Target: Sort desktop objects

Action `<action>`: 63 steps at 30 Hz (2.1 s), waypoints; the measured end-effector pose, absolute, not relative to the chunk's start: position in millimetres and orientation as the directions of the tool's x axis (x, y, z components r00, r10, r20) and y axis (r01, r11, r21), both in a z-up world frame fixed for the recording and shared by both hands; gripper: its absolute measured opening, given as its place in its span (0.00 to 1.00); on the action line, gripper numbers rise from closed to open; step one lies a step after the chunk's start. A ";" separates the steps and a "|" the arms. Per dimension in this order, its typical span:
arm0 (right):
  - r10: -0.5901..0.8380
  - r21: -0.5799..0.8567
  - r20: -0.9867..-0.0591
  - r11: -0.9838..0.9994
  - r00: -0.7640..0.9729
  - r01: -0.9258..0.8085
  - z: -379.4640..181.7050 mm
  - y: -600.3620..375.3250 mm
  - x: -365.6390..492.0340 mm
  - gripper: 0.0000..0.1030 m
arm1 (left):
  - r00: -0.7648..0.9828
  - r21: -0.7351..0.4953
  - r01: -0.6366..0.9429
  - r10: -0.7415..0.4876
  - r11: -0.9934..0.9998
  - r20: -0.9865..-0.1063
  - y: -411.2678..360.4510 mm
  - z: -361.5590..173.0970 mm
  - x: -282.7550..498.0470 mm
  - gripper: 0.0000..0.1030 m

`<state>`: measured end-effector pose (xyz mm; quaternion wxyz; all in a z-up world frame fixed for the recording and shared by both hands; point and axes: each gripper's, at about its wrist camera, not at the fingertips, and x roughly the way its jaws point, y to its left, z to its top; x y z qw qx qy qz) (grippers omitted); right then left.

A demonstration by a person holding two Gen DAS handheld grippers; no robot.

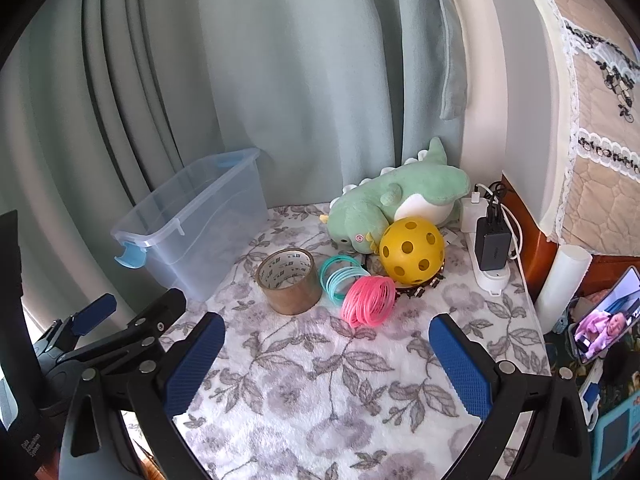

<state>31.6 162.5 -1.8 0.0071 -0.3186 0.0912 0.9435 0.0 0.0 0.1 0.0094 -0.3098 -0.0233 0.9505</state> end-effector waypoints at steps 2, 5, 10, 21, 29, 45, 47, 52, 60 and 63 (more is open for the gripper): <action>-0.043 0.168 -0.603 -0.983 -0.796 -0.074 -1.7 163.2 31.4 1.00 | -0.817 -0.037 0.002 0.020 -0.999 -0.577 -0.9 1.2 0.4 0.95; -0.041 0.169 -0.604 -0.983 -0.796 -0.078 -1.5 164.2 31.0 1.00 | -0.838 -0.004 0.004 -0.001 -1.000 -0.545 2.1 0.5 8.9 0.95; -0.037 0.170 -0.606 -0.982 -0.795 -0.084 -1.2 165.9 30.3 1.00 | -0.805 -0.036 -0.002 0.023 -0.999 -0.593 4.0 -3.1 -1.4 0.95; -0.035 0.174 -0.604 -0.981 -0.796 -0.089 0.6 167.1 28.4 1.00 | -0.822 -0.051 -0.015 0.041 -0.999 -0.567 3.7 -2.8 -1.0 0.95; -0.031 0.174 -0.598 -0.981 -0.801 -0.091 -2.8 166.6 33.1 1.00 | -0.825 -0.044 -0.011 0.034 -0.999 -0.564 4.5 -2.7 -1.1 0.95; -0.031 0.171 -0.607 -0.981 -0.794 -0.093 -1.6 166.7 29.4 1.00 | -0.818 -0.042 -0.011 0.033 -0.999 -0.574 1.7 -2.0 -2.2 0.95; -0.034 0.174 -0.608 -0.980 -0.793 -0.092 -1.9 166.8 29.1 1.00 | -0.818 -0.039 -0.010 0.030 -0.999 -0.574 2.1 -2.3 -2.3 0.95; -0.033 0.172 -0.612 -0.981 -0.790 -0.092 -3.5 166.5 27.5 1.00 | -0.817 -0.031 -0.011 0.027 -0.999 -0.577 4.1 -4.2 -3.4 0.95; -0.038 0.181 -0.626 -0.978 -0.779 -0.098 -11.1 170.9 20.5 1.00 | -0.796 -0.034 -0.019 0.036 -0.999 -0.605 9.0 -11.6 -14.0 0.95; -0.040 0.187 -0.637 -0.977 -0.770 -0.103 -16.7 174.4 15.2 1.00 | -0.781 -0.034 -0.027 0.042 -0.999 -0.623 12.0 -16.7 -21.0 0.95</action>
